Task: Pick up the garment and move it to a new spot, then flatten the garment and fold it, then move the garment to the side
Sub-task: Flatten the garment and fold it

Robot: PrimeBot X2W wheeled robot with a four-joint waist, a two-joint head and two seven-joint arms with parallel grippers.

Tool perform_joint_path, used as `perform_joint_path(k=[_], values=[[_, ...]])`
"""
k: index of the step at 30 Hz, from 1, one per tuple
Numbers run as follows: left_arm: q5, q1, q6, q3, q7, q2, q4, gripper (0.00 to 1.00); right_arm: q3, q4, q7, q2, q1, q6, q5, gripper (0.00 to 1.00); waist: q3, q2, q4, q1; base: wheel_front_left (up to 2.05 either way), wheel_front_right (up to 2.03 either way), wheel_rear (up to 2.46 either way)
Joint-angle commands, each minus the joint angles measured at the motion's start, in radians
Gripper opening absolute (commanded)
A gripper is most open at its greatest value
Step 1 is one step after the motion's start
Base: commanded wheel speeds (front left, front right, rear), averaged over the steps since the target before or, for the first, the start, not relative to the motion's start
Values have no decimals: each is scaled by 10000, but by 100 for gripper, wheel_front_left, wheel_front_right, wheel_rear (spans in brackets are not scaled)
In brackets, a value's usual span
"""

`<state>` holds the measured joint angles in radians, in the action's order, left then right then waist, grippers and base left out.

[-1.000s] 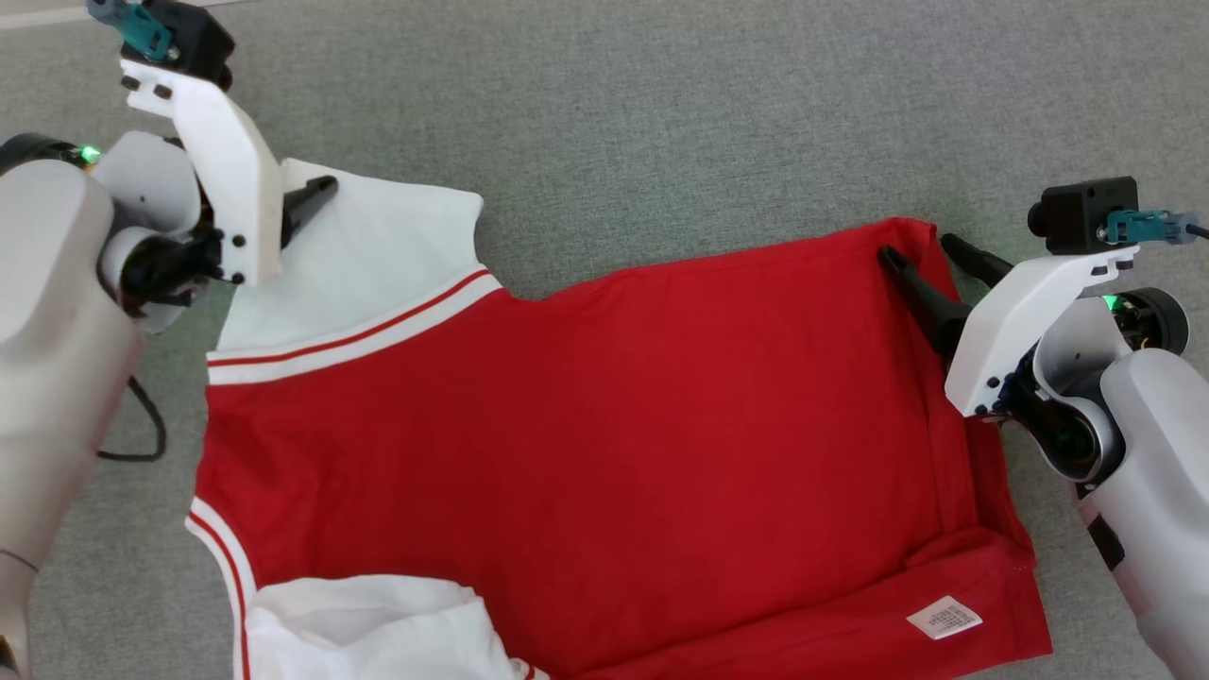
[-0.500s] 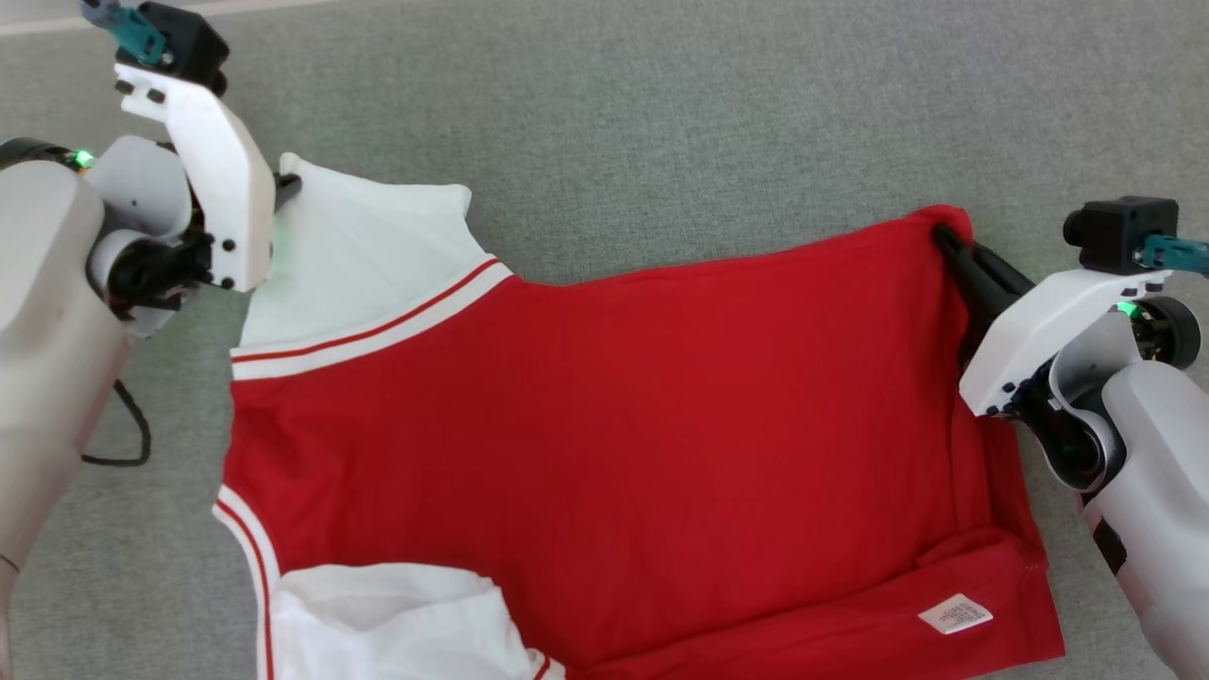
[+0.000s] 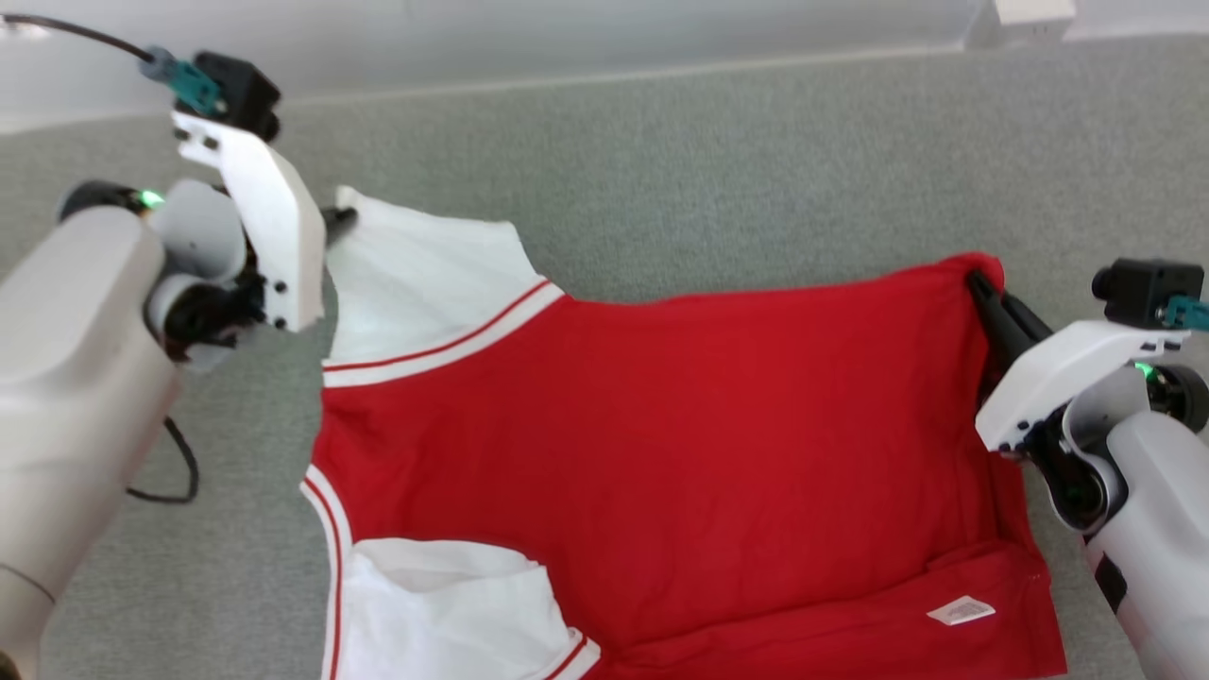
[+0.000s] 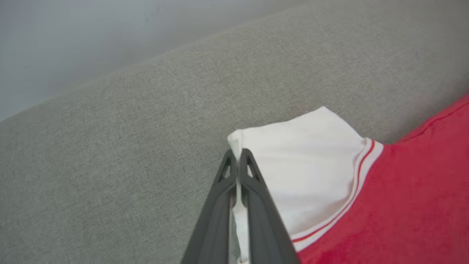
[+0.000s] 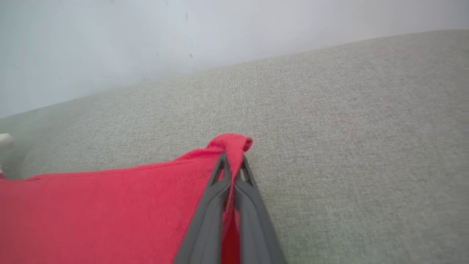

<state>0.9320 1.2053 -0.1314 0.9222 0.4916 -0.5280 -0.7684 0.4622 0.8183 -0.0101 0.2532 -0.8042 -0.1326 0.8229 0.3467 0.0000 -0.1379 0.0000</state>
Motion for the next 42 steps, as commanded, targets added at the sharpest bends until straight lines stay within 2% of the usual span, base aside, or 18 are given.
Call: perform_joint_path(k=[1,10,22,28,30,34,41,42], values=[[263,-282,22,171,32,-146,308,0,76,8,-81,179,305,34,165,0,-460,0,152,0,0,0,0],[1270,-935,22,1153,373,-1130,2187,0,617,-644,-575,688,1415,33,706,0,-1733,0,368,0,0,0,0],[2792,-2017,22,1978,2294,-2558,4647,0,1832,-1213,176,1696,2379,31,1345,0,-2703,0,599,0,0,0,0],[3740,-2616,285,2059,3059,-2943,5728,0,2336,-1289,650,2018,2664,31,1656,0,-2795,0,652,0,0,0,0],[3904,-2758,399,2096,3271,-3058,6049,0,2510,-1317,784,2104,2677,31,1710,9,-2771,0,650,0,0,0,0],[4258,-3108,592,2218,3558,-3287,6585,0,2778,-1302,909,2273,2688,31,1820,0,-2715,0,607,0,0,0,0],[4623,-3640,818,2419,3873,-3603,7190,0,3229,-1332,1201,2410,2756,31,2128,0,-2646,0,555,0,0,0,0],[4649,-3725,837,2456,3856,-3607,7221,0,3271,-1305,1220,2422,2752,31,2179,29,-2639,0,547,0,0,0,0]])
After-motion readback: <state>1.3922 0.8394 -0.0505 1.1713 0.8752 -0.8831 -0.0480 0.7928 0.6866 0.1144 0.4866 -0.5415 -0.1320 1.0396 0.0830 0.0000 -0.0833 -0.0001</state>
